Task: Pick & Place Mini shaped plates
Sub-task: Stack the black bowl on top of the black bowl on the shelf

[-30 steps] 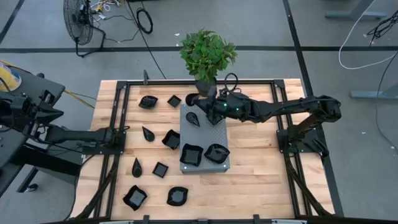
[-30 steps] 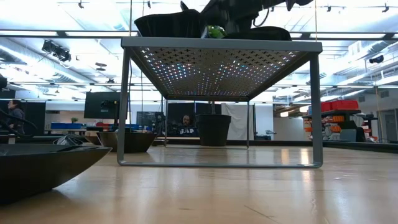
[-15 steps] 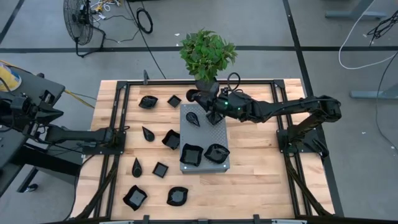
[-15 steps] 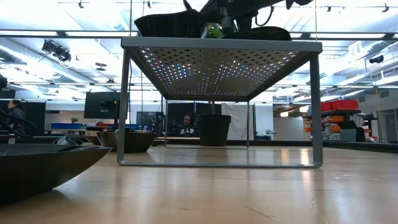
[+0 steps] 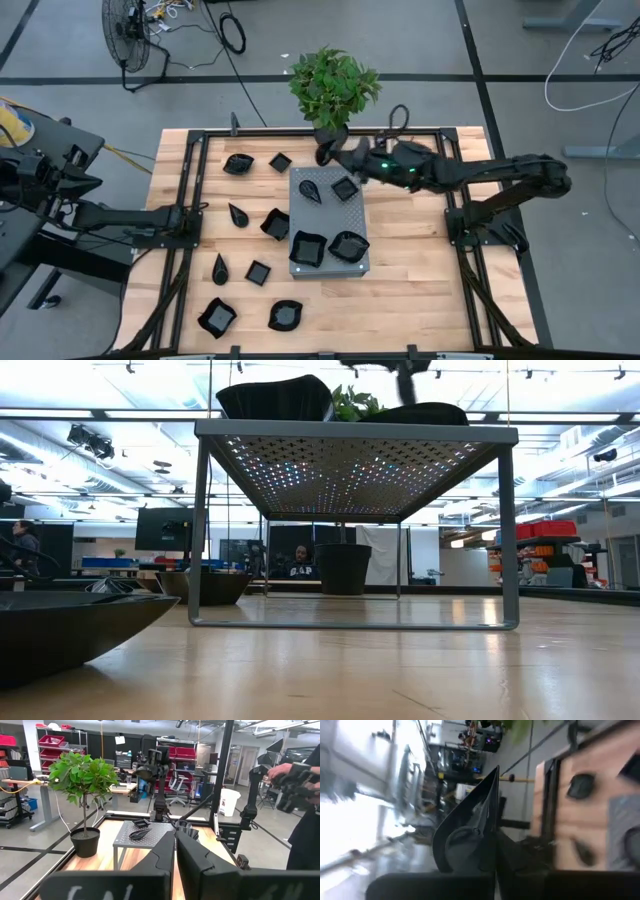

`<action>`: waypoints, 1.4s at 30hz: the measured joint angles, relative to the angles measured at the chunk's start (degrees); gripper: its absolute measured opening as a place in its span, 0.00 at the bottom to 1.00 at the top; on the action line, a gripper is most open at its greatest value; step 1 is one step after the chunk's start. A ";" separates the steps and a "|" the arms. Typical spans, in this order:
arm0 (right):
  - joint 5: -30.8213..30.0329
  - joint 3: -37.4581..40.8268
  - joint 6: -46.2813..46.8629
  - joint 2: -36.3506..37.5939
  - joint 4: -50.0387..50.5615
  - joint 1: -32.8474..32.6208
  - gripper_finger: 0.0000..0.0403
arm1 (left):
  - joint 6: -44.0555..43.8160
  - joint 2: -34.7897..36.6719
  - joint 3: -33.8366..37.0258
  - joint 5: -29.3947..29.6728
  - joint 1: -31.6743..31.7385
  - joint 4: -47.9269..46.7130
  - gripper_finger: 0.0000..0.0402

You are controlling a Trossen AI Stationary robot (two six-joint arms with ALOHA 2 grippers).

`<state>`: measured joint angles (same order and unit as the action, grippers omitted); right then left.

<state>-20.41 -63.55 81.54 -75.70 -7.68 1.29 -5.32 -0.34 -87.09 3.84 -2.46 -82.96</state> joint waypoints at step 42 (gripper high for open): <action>22.53 5.75 -159.35 11.99 69.19 -3.45 0.00 | 0.02 0.00 0.00 0.00 0.01 0.00 0.06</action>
<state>2.12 -57.80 -77.81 -63.71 61.51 -2.15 -5.30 -0.34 -87.09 3.84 -2.46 -82.96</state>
